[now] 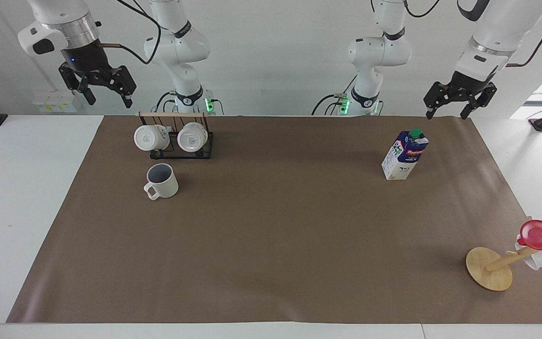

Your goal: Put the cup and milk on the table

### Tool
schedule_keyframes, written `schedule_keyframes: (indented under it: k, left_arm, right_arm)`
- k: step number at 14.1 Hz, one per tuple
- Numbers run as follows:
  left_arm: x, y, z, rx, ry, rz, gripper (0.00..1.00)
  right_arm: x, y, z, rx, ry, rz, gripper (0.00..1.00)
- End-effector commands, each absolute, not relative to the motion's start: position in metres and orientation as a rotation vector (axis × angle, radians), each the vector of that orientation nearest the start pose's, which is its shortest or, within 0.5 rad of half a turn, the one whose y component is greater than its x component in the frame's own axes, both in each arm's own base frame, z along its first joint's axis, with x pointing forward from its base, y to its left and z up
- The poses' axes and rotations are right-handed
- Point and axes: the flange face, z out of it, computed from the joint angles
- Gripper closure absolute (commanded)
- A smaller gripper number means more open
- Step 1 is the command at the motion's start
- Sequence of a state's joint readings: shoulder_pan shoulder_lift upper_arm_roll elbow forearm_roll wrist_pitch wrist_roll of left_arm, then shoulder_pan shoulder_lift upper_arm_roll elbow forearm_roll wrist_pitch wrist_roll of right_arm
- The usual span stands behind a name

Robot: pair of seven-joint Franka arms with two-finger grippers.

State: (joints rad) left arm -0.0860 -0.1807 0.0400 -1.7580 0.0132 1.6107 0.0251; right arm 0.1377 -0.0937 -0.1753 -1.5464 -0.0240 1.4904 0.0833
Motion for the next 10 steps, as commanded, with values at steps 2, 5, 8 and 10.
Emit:
schedule_keyframes:
  k: [2, 5, 8, 10]
  left_arm:
    - [0.4973, -0.0177, 0.6403, -3.124, 0.111, -0.046, 0.00]
    - [0.4978, -0.0178, 0.6396, -3.124, 0.111, -0.043, 0.00]
    - [0.4977, -0.0194, 0.6396, -3.124, 0.116, -0.043, 0.00]
    - [0.4972, -0.0209, 0.6403, -3.123, 0.121, -0.046, 0.00]
  right_arm:
    - [0.5102, -0.0282, 0.6785, -3.126, 0.173, -0.050, 0.00]
    - [0.5093, -0.0282, 0.6785, -3.126, 0.175, -0.040, 0.00]
    - [0.5100, -0.0282, 0.6776, -3.126, 0.183, -0.045, 0.00]
    - [0.5097, -0.0285, 0.6778, -3.127, 0.183, -0.048, 0.00]
